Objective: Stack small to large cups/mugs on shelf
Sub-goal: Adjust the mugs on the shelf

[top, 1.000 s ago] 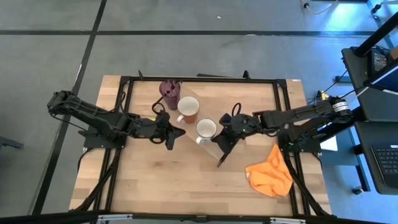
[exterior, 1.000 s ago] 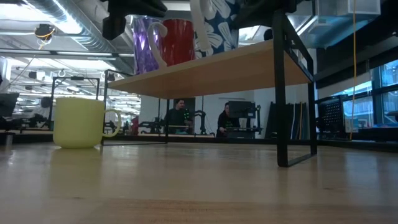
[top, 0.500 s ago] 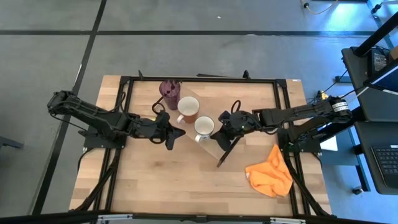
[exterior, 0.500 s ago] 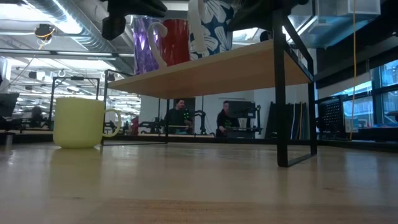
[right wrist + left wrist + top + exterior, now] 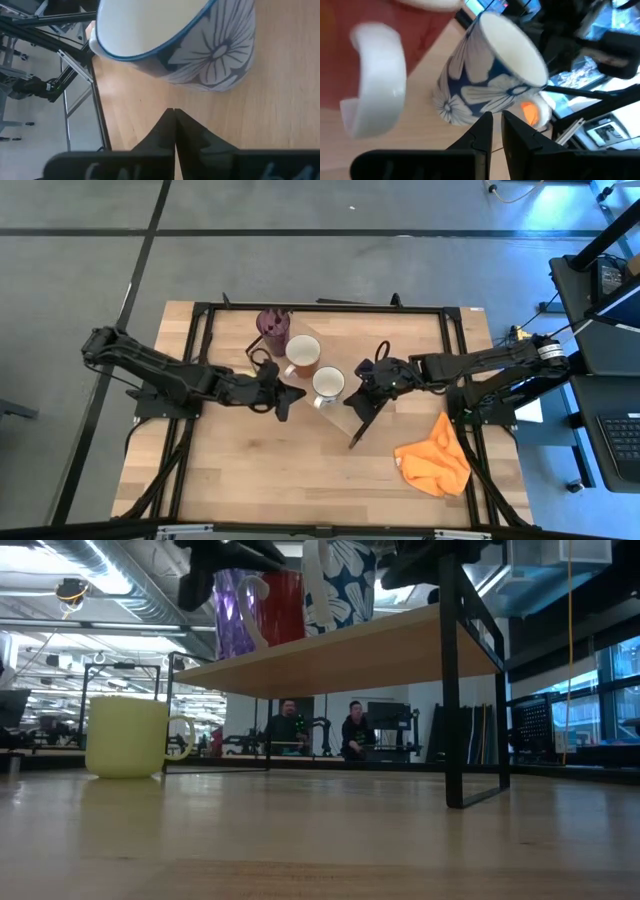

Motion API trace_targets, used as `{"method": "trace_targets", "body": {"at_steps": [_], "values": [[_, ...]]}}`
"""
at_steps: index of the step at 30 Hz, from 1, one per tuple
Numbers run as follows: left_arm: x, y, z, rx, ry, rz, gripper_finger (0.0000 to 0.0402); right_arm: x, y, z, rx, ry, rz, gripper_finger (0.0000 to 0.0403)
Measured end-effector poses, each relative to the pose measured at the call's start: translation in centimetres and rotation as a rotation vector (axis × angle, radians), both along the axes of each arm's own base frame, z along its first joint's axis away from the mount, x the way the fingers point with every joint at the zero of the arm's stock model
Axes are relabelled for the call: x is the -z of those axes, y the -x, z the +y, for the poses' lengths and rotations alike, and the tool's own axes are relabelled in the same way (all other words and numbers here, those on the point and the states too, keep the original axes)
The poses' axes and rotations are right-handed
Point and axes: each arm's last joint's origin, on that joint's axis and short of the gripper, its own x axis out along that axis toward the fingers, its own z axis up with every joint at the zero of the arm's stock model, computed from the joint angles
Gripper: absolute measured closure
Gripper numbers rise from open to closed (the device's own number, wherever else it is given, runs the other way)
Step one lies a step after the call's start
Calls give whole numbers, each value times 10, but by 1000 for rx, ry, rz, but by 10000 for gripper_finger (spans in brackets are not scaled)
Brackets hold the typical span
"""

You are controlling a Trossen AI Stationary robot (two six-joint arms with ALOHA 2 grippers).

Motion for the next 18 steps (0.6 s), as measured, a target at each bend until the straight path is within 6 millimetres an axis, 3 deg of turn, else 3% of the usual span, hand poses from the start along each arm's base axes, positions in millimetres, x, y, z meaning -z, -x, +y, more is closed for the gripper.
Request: {"method": "trace_targets", "body": {"at_steps": [18], "values": [[5, -16, 13, -58, 12, -42, 369, -1, 2, 0, -2, 8, 5, 398]]}}
